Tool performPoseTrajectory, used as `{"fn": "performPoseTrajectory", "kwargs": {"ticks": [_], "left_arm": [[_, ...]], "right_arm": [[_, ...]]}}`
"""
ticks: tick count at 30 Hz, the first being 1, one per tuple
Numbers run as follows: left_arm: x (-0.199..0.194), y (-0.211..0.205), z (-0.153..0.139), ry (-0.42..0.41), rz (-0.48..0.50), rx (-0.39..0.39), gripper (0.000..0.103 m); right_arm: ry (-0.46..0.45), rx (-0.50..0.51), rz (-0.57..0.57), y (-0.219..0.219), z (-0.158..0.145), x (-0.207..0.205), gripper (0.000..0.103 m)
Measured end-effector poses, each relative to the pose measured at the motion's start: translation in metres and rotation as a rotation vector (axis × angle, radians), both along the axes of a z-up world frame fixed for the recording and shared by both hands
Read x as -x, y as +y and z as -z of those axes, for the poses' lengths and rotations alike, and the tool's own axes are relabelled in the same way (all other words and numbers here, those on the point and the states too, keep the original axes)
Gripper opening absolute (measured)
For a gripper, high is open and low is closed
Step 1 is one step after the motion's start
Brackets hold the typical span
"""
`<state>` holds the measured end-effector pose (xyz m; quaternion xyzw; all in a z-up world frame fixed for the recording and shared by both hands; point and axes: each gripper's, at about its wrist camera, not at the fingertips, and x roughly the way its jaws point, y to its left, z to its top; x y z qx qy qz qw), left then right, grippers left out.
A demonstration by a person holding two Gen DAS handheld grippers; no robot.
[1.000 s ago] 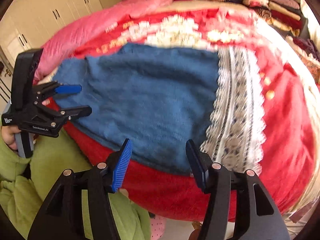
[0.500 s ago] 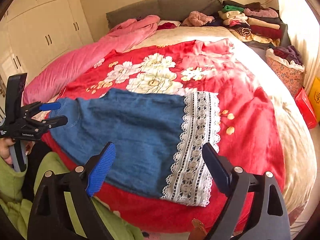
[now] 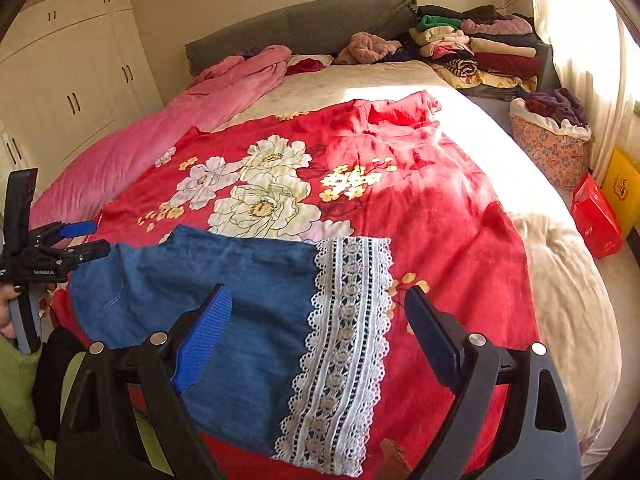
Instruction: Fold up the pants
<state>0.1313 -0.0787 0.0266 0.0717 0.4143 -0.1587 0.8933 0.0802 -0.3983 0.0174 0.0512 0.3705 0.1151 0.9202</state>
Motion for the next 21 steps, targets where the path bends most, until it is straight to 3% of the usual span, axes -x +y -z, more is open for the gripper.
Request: {"fn": "performPoseTrajectory", "kwargs": {"ticks": [6,10,11,12,17,20,21], "left_arm": [[-0.039,-0.006,0.021,0.049,0.001,0.022,0.091],[-0.075,-0.010,0.044,0.089,-0.014,0.029,0.091],[-0.083,-0.011,0.051,0.108,-0.019,0.032,0.091],[-0.088,-0.012,0.056,0.120,-0.023,0.035,0.091],[-0.106,-0.020,0.089,0.202,-0.026,0.049,0.090],[-0.098,-0.026,0.094,0.212,-0.024,0.060,0.066],[-0.095,-0.029,0.092,0.209,-0.014,0.071,0.045]], "right_arm": [[0.067,0.034,0.033,-0.019,0.021,-0.047,0.087],[0.130,-0.013,0.009,-0.022,0.040,-0.074,0.082],[0.144,-0.026,0.001,-0.022,0.046,-0.082,0.072],[0.151,-0.033,-0.007,-0.020,0.049,-0.086,0.068],[0.205,-0.049,-0.017,-0.018,0.076,-0.109,0.065],[0.189,-0.054,-0.048,-0.012,0.087,-0.107,0.058],[0.180,-0.067,-0.056,-0.011,0.087,-0.106,0.055]]}}
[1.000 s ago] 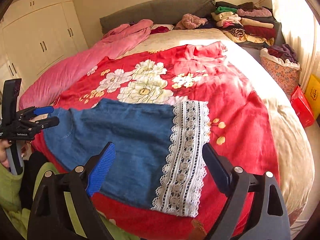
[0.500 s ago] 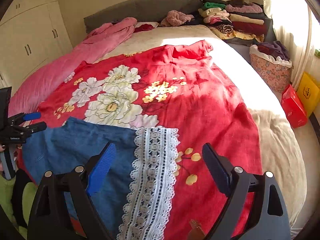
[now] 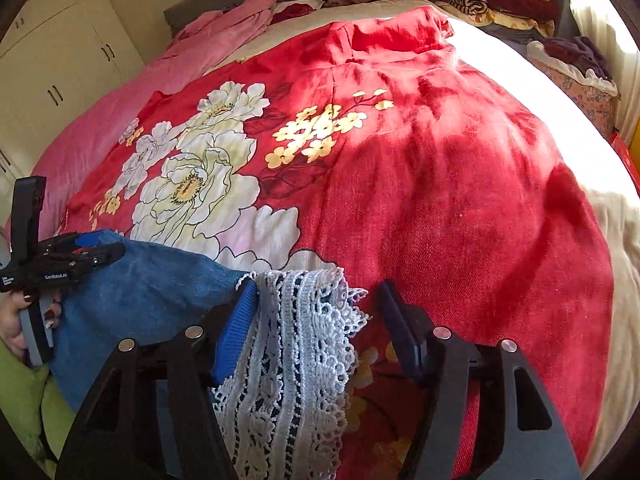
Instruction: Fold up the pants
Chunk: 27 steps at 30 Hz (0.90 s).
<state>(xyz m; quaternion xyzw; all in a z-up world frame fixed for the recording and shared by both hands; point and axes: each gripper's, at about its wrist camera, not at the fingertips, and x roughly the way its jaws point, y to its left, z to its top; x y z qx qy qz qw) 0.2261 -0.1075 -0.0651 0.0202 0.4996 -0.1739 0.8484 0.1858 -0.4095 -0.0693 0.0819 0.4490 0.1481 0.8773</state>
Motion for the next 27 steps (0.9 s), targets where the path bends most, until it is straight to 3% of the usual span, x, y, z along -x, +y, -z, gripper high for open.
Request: {"fn": "performPoseTrajectory", "kwargs": {"ticks": [1,3,4,5,7,11,14,17,21,25,27], "left_arm": [[0.003,-0.003,-0.002,-0.001,0.010,0.014,0.027],[0.012,-0.012,-0.007,-0.020,0.021,-0.014,0.005],[0.018,-0.016,-0.011,-0.045,0.025,-0.052,0.004],[0.022,-0.019,-0.015,-0.069,0.032,-0.072,0.003],[0.027,-0.019,-0.025,-0.105,0.033,-0.077,0.002],[0.022,-0.008,-0.048,-0.111,0.003,-0.004,0.002],[0.013,-0.012,-0.061,-0.148,-0.001,-0.035,0.002],[0.001,-0.014,-0.053,-0.143,-0.015,-0.063,0.002],[-0.010,-0.019,-0.013,-0.092,-0.023,-0.112,0.002],[-0.009,-0.017,-0.001,-0.119,-0.021,-0.139,0.010],[-0.008,-0.013,-0.005,-0.119,-0.029,-0.136,0.018]], "right_arm": [[-0.004,-0.015,-0.004,-0.001,-0.002,0.002,0.050],[-0.014,-0.047,-0.024,-0.001,-0.006,0.006,0.039],[-0.021,-0.066,-0.045,0.000,-0.009,0.008,0.025],[-0.033,-0.074,-0.062,0.002,-0.012,0.011,0.022],[-0.079,-0.023,-0.072,0.008,-0.025,0.019,0.020],[-0.210,0.089,-0.094,0.015,-0.061,0.023,0.020],[-0.226,0.133,-0.093,0.015,-0.068,0.010,0.020],[-0.212,0.203,-0.105,0.021,-0.056,-0.005,0.020],[-0.143,0.278,-0.119,0.030,-0.020,-0.020,0.021],[-0.130,0.263,-0.076,0.019,-0.012,-0.024,0.036],[-0.134,0.265,-0.034,0.011,-0.019,-0.020,0.053]]}}
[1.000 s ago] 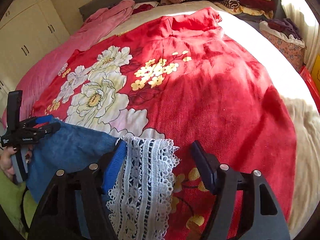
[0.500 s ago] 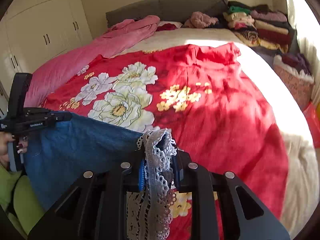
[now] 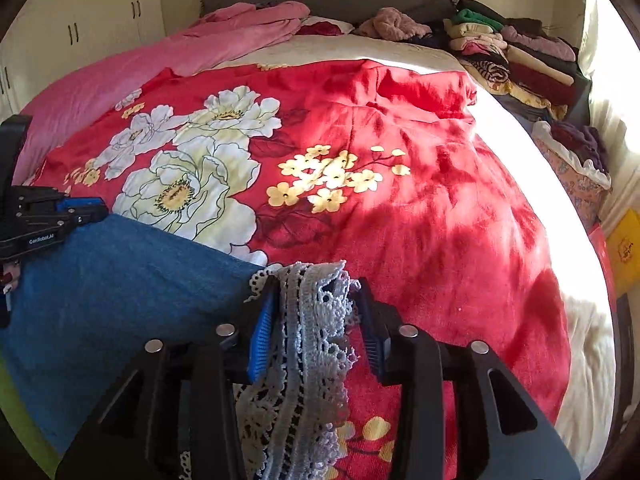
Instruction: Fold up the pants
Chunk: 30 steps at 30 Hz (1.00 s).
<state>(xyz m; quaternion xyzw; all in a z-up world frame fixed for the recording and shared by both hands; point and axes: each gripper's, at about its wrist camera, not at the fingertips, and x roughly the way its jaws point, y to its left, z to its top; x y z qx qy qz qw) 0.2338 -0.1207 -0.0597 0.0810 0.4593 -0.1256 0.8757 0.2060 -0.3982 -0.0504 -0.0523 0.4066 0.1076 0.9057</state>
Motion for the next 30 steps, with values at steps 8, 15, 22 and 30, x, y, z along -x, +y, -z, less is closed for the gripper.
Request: {"fn": "performPoseTrajectory", "kwargs": {"ticks": [8,15,22,30], "left_arm": [[0.047,0.043,-0.049,-0.093,-0.026,0.064,0.055],[0.114,0.107,-0.068,-0.138,-0.121,0.115,0.063],[0.177,0.116,-0.041,-0.059,-0.099,0.139,0.063],[0.167,0.080,-0.007,0.015,-0.073,-0.017,0.064]], "right_arm": [[-0.083,-0.078,0.066,-0.026,-0.041,0.063,0.066],[-0.097,-0.007,-0.062,0.001,-0.049,0.136,0.066],[-0.005,0.094,-0.375,0.077,-0.027,0.185,0.054],[0.105,0.183,-0.590,0.139,0.013,0.180,0.037]]}}
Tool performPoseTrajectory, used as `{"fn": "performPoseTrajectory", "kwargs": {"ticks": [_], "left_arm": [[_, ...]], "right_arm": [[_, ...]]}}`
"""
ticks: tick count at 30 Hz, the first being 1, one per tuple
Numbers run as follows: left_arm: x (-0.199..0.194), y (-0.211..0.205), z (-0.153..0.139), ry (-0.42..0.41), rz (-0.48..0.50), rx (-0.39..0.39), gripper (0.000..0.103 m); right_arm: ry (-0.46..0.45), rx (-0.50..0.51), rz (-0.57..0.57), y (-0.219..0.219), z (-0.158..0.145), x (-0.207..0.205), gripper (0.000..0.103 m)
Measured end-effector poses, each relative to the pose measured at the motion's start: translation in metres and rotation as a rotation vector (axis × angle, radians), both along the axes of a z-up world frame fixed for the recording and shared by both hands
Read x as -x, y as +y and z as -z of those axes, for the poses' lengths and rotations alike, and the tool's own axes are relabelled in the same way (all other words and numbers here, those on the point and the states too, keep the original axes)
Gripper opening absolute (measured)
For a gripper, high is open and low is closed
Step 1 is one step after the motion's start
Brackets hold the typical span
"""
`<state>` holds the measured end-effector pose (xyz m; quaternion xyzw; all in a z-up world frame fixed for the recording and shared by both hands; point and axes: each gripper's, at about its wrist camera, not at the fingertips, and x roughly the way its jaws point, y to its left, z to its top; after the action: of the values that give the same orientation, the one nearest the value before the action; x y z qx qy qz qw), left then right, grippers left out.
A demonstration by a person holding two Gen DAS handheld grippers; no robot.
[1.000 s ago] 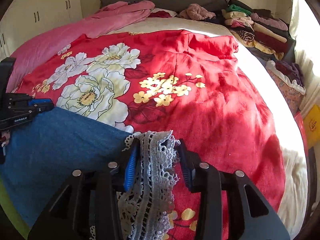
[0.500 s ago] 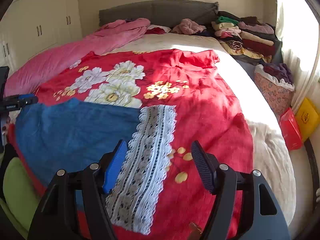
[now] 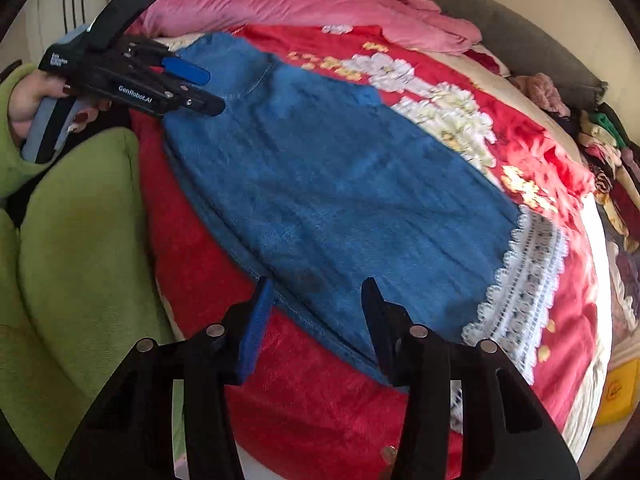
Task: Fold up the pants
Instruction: 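Lay the pants flat on the duvet and open both tools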
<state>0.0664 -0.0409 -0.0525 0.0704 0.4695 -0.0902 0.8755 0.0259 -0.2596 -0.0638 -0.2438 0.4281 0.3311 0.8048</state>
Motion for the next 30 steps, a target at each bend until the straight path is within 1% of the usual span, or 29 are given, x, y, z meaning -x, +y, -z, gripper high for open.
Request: {"fn": "performPoseTrajectory", "kwargs": {"ticks": [1,2,3,5,7,9,11,13,14,15,16,18,20,22,23,25,27,28,29,30], "left_arm": [[0.000,0.001,0.003,0.007,0.002,-0.015,0.064],[0.001,0.000,0.008,0.019,0.010,-0.036,0.064],[0.004,-0.001,0.011,0.022,0.017,-0.043,0.065],[0.007,-0.001,0.014,0.025,0.031,-0.045,0.069],[0.009,-0.001,0.014,0.027,0.041,-0.043,0.070],[0.012,0.000,0.012,0.038,0.053,-0.015,0.071],[0.016,0.004,0.007,0.028,0.055,0.016,0.071],[0.020,0.007,-0.003,0.001,0.053,0.056,0.071],[0.022,0.010,-0.012,-0.026,0.049,0.071,0.071],[0.023,0.012,-0.017,-0.042,0.041,0.071,0.071],[0.024,0.016,-0.025,-0.066,0.027,0.070,0.071],[0.022,0.023,-0.036,-0.090,0.001,0.078,0.075],[0.015,0.029,-0.044,-0.098,-0.030,0.084,0.075],[0.000,0.033,-0.054,-0.109,-0.054,0.109,0.076],[-0.014,0.032,-0.056,-0.101,-0.050,0.131,0.076],[-0.033,0.031,-0.054,-0.074,-0.052,0.141,0.076],[-0.054,0.031,-0.046,-0.036,-0.061,0.147,0.076],[-0.063,0.033,-0.040,-0.016,-0.071,0.138,0.076],[-0.073,0.038,-0.027,0.022,-0.103,0.094,0.076],[-0.078,0.044,-0.017,0.059,-0.138,0.055,0.076]], "right_arm": [[0.047,-0.011,-0.003,-0.002,0.006,-0.003,0.023],[0.067,-0.020,-0.010,-0.004,0.010,-0.003,0.023],[0.067,-0.023,-0.015,-0.005,0.011,-0.001,0.023],[0.078,-0.043,-0.006,-0.009,0.010,0.000,0.023],[0.092,-0.060,0.000,-0.012,0.007,0.001,0.023],[0.103,-0.063,0.000,-0.015,0.005,0.003,0.023],[0.109,-0.093,0.020,-0.022,-0.001,0.006,0.022],[0.086,-0.164,0.061,-0.035,-0.015,0.008,0.023],[0.075,-0.200,0.083,-0.041,-0.022,0.008,0.023],[0.056,-0.229,0.112,-0.048,-0.030,0.008,0.023],[0.035,-0.248,0.143,-0.055,-0.037,0.007,0.024],[-0.002,-0.274,0.197,-0.066,-0.047,0.005,0.030],[-0.026,-0.303,0.255,-0.076,-0.054,-0.001,0.039],[-0.034,-0.326,0.296,-0.084,-0.056,-0.008,0.043],[-0.038,-0.327,0.320,-0.084,-0.056,-0.015,0.046],[-0.031,-0.339,0.339,-0.085,-0.054,-0.027,0.049],[0.000,-0.343,0.376,-0.090,-0.048,-0.039,0.050],[0.022,-0.338,0.398,-0.090,-0.043,-0.048,0.050],[0.044,-0.324,0.424,-0.091,-0.036,-0.056,0.050],[0.061,-0.290,0.461,-0.094,-0.029,-0.062,0.050]]}}
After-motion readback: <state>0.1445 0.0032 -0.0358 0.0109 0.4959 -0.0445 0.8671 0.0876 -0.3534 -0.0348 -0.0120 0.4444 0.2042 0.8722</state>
